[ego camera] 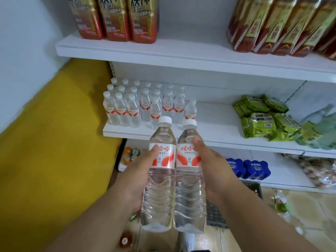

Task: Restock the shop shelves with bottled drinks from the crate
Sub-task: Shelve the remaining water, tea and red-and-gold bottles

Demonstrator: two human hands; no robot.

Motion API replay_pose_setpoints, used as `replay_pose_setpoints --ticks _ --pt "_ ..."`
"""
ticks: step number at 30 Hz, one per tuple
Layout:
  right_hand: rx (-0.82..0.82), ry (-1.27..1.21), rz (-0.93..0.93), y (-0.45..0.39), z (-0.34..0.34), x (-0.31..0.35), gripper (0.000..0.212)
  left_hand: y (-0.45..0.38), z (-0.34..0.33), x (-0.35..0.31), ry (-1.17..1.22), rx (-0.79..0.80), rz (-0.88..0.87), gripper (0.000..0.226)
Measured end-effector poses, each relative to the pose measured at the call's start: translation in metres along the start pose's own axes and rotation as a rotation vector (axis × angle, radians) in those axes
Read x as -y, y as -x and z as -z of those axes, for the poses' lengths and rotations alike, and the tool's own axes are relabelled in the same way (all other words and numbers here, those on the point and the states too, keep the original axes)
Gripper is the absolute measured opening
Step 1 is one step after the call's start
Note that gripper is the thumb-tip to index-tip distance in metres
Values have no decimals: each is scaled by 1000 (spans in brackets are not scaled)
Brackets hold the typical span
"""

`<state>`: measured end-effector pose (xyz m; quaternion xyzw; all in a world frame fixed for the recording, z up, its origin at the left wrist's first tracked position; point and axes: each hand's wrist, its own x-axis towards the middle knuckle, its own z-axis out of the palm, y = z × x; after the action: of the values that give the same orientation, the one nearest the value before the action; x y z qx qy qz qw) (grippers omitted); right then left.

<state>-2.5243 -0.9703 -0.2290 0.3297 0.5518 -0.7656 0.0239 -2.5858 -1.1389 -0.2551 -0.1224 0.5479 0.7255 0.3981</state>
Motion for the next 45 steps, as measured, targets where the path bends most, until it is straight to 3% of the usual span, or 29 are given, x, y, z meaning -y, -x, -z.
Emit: replay_pose_setpoints --ticks 3,10,15,23,26,28,31,36,40,45 --pt "0 46 3 -22 13 9 46 -11 -19 -3 -42 -24 -70 73" --pt "125 122 -34 -62 29 27 49 -33 -42 -5 -9 -90 -212 43" --pt "227 121 -80 -84 17 28 52 -46 -30 -11 -43 -203 -197 70" --pt "297 203 -7 -111 -17 26 51 -68 3 -28 -79 -194 -295 82" --pt "319 191 53 -121 -32 25 45 -79 26 -38 -166 -188 -302 73" --pt "273 275 123 -130 -41 22 34 -89 43 -45 -201 -150 -308 55" --pt "157 342 176 -147 -52 12 37 -108 63 -54 -295 -120 -332 33" --pt "51 401 213 -187 -64 4 37 -158 76 -72 -381 -122 -357 38" --pt "-68 478 280 -227 -62 -8 49 -200 82 -74 -445 -132 -397 34" --pt "-189 443 352 -303 -55 -37 57 -256 94 -57 -405 -187 -485 51"
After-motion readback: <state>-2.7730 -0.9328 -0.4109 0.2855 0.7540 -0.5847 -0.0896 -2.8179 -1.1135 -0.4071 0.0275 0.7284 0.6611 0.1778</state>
